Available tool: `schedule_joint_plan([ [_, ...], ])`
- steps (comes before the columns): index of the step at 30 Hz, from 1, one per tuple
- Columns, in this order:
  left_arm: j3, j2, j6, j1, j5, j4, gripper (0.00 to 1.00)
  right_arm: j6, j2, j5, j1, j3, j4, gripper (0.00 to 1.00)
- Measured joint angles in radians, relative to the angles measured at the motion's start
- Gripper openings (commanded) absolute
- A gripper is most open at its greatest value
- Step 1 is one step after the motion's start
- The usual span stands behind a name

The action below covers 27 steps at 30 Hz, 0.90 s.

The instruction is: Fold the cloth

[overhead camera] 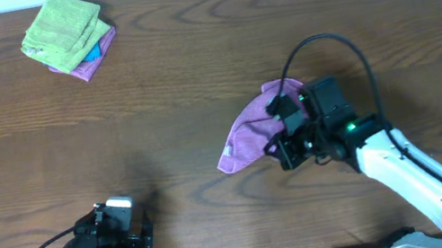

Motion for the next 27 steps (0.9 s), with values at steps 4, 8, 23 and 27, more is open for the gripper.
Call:
schedule_joint_plan([
  [4,0.000,0.000,0.000,0.000,0.000,0.000,0.95,0.000,0.000,-0.022,0.121,0.000,-0.001,0.02],
  [8,0.000,0.000,0.000,0.000,0.000,0.000,0.95,0.006,0.000,-0.031,0.246,0.000,0.005,0.24],
  [23,0.000,0.000,0.000,0.000,0.000,0.000,0.95,0.050,0.000,-0.022,0.373,0.000,0.070,0.52],
  [27,0.000,0.000,0.000,0.000,0.000,0.000,0.95,0.127,-0.028,0.079,0.306,0.000,0.075,0.62],
])
